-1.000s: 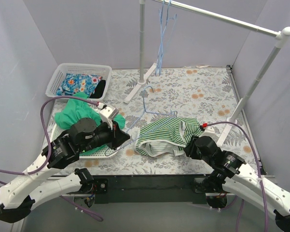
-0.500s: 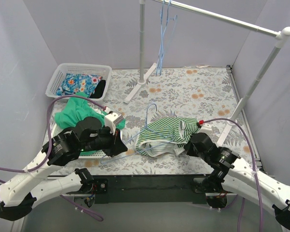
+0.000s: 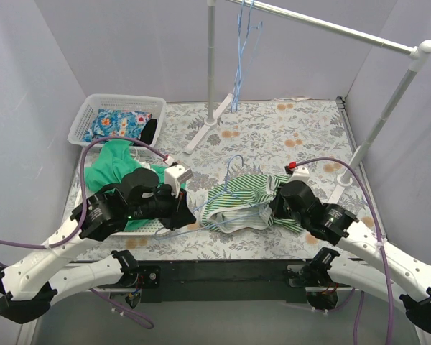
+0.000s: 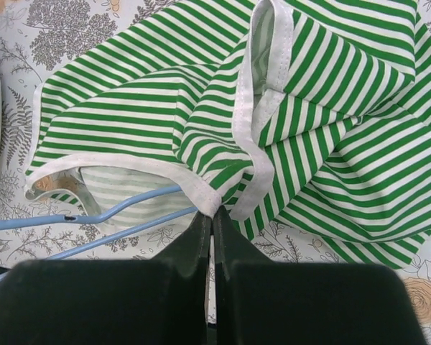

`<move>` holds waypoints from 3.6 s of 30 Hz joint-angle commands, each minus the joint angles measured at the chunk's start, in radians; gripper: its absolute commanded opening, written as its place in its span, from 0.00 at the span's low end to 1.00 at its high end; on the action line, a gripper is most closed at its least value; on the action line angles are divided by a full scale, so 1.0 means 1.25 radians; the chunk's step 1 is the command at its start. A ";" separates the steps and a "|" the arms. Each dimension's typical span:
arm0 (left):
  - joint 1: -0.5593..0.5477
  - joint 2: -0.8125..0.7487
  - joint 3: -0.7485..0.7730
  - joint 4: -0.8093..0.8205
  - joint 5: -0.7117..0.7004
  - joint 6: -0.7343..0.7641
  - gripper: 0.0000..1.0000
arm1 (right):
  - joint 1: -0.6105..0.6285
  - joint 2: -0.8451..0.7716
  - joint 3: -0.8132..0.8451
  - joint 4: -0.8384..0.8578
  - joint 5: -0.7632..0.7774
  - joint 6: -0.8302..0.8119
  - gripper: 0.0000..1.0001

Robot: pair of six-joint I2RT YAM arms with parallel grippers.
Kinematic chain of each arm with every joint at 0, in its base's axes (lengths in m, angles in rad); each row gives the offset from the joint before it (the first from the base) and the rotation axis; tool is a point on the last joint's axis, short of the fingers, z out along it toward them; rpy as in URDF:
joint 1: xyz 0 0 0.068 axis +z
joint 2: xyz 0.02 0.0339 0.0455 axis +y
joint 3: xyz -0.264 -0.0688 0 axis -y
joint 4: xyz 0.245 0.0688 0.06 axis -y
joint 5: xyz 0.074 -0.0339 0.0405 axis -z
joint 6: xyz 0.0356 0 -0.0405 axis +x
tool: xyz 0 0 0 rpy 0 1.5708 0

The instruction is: Place the tank top on the hanger

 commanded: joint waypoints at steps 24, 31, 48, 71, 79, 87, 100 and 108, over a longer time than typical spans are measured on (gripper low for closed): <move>-0.072 0.013 -0.363 0.781 -0.054 -0.166 0.00 | -0.002 0.137 0.332 -0.149 -0.048 -0.132 0.21; -0.129 0.122 -0.408 0.975 -0.150 -0.159 0.00 | -0.002 0.073 0.360 -0.147 -0.020 -0.145 0.43; -0.136 0.256 -0.434 1.100 -0.125 -0.137 0.00 | -0.002 0.012 0.212 0.172 -0.051 -0.343 0.64; -0.138 0.229 -0.386 0.969 -0.220 -0.165 0.36 | -0.002 0.112 0.136 0.267 -0.013 -0.336 0.01; -0.138 0.170 -0.322 0.673 -0.413 -0.272 0.60 | -0.002 0.103 0.127 0.267 0.039 -0.345 0.01; -0.138 0.132 -0.348 0.391 -0.538 -0.456 0.44 | -0.002 0.114 0.130 0.267 0.060 -0.358 0.01; -0.138 0.220 -0.408 0.493 -0.479 -0.474 0.41 | -0.002 0.118 0.132 0.260 0.078 -0.361 0.01; -0.137 0.272 -0.420 0.569 -0.534 -0.467 0.44 | -0.002 0.115 0.127 0.257 0.116 -0.359 0.01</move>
